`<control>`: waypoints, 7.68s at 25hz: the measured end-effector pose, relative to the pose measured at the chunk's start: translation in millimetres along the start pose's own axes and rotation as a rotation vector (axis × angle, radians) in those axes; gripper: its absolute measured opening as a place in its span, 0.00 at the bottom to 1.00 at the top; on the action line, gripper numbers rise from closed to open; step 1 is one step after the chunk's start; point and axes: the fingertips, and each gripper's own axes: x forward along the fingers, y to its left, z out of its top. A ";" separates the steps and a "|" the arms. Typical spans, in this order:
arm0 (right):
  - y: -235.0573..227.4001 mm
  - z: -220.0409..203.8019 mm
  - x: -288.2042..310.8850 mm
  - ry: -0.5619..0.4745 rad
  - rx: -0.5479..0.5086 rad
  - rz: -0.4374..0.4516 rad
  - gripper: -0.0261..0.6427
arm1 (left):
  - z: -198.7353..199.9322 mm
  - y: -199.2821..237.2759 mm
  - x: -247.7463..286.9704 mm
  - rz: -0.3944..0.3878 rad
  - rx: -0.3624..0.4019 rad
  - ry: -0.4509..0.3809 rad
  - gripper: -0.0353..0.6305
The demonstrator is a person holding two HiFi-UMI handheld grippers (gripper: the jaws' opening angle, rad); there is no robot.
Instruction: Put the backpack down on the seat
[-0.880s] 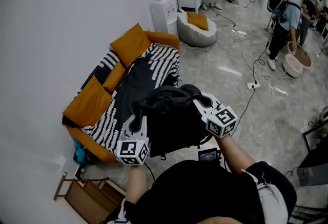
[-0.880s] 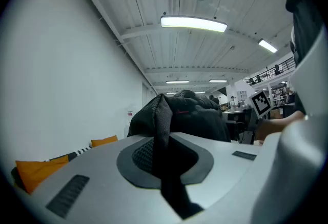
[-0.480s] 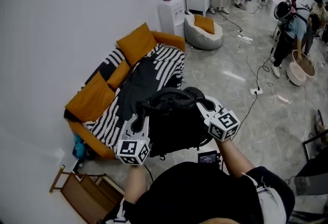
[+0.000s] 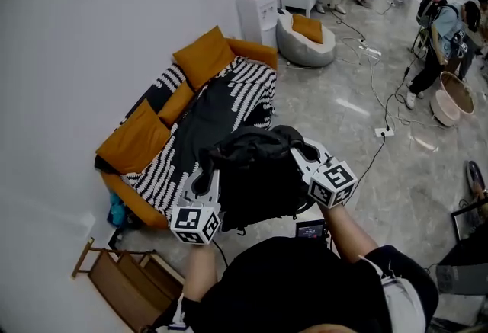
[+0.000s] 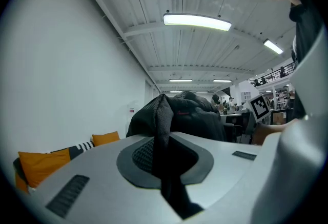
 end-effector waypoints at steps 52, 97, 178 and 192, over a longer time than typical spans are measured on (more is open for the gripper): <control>-196.9 18.2 276.3 0.018 0.022 -0.021 0.11 | 17.9 179.8 290.0 -0.105 -0.051 0.004 0.10; -495.2 38.7 511.1 0.074 0.028 0.092 0.11 | 17.0 271.6 646.3 -0.050 -0.157 0.064 0.10; -715.4 -244.1 982.0 0.550 0.298 0.206 0.11 | -242.6 635.5 991.7 0.182 -0.402 0.452 0.11; -756.9 -308.8 1018.9 0.650 0.289 0.110 0.11 | -292.6 657.5 1034.1 0.214 -0.436 0.552 0.11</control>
